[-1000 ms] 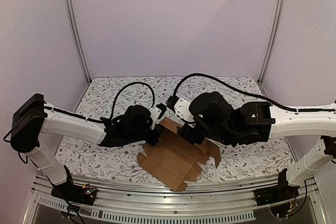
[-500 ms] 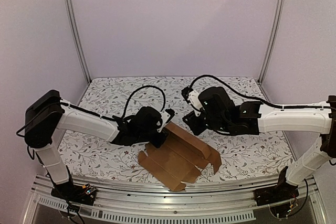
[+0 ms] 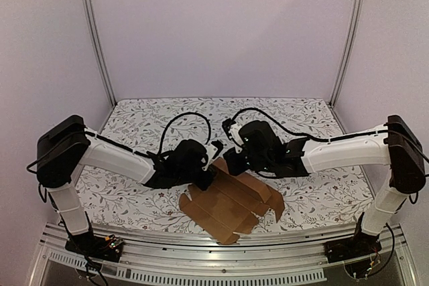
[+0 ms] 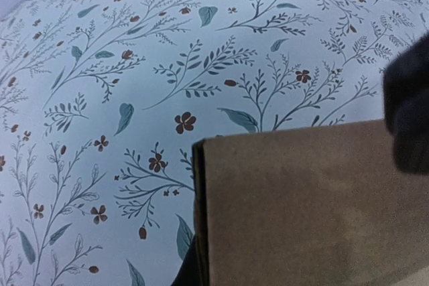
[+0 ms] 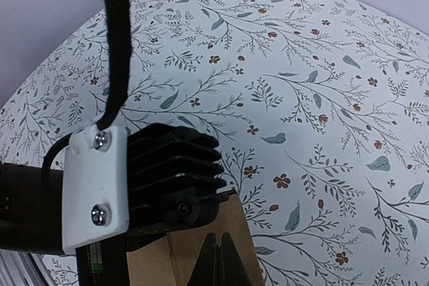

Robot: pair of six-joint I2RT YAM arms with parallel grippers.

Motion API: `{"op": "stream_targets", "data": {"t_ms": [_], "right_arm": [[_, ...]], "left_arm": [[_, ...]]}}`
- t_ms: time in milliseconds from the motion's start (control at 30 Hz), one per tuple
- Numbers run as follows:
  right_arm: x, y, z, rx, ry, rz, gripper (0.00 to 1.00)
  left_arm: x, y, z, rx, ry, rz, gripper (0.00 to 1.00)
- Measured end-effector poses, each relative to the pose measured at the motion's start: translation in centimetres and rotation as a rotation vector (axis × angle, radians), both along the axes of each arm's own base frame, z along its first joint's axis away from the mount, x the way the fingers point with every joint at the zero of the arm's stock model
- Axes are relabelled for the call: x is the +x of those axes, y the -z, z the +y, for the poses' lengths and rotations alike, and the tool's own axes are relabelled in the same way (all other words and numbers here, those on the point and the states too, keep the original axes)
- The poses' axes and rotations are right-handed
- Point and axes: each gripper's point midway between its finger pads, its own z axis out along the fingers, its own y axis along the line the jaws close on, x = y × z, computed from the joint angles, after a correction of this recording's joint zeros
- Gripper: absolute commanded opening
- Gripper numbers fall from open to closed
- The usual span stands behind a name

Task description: Fold the paper box

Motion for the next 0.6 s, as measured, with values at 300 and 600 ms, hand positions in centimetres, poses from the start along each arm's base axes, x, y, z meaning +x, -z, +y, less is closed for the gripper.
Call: {"op": "stream_targets", "data": {"t_ms": [300, 600], "right_arm": [[-0.1, 2.9, 1.3, 0.024, -0.004, 0.066, 0.00], [0.0, 3.1, 1.6, 0.054, 0.005, 0.072, 0.00]], "left_arm": [[0.1, 0.2, -0.2, -0.059, -0.019, -0.006, 0.02], [-0.4, 1.6, 0.2, -0.078, -0.034, 0.013, 0.15]]}}
